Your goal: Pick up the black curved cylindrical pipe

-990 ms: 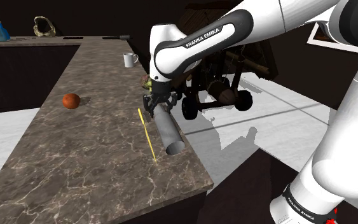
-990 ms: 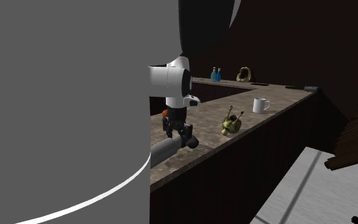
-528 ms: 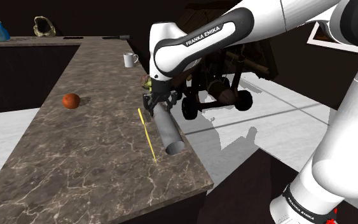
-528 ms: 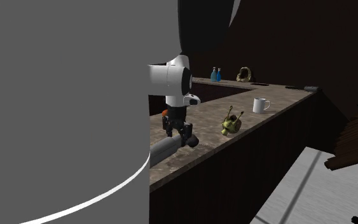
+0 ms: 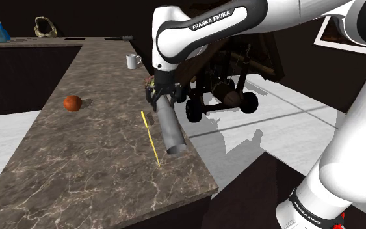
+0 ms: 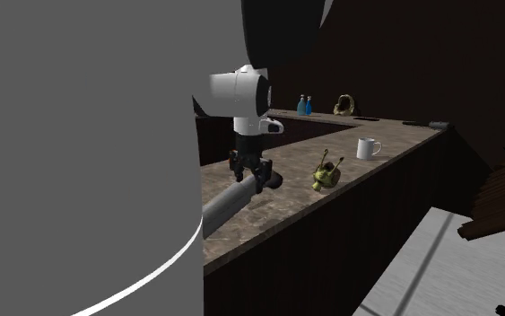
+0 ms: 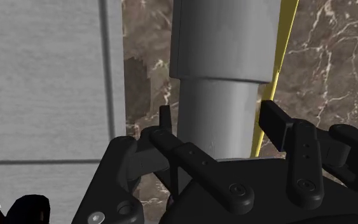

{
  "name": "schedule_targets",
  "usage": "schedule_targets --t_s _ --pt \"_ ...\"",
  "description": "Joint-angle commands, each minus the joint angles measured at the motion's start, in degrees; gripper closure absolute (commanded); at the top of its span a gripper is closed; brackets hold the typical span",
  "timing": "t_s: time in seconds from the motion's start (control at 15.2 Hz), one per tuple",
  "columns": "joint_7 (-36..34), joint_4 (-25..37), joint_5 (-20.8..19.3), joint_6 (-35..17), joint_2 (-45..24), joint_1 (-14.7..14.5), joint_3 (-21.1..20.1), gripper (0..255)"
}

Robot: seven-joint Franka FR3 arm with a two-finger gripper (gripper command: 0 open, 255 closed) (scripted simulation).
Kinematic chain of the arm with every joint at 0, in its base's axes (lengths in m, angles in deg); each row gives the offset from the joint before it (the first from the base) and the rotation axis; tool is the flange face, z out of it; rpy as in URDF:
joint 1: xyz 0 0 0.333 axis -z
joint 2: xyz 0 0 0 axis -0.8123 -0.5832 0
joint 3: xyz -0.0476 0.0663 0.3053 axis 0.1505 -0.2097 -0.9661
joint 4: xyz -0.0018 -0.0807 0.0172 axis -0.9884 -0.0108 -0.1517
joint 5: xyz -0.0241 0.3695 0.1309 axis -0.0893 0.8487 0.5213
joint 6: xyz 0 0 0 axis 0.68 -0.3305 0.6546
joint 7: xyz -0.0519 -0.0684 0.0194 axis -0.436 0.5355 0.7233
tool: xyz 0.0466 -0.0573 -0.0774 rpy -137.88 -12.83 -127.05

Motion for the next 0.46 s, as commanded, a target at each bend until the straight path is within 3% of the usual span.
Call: schedule_targets --t_s 0.0,0.4 --pt "0.1 1.0 0.2 1.5 0.5 0.0 0.0 255" --pt "0.2 3.5 0.5 4.6 1.2 0.1 0.0 255"
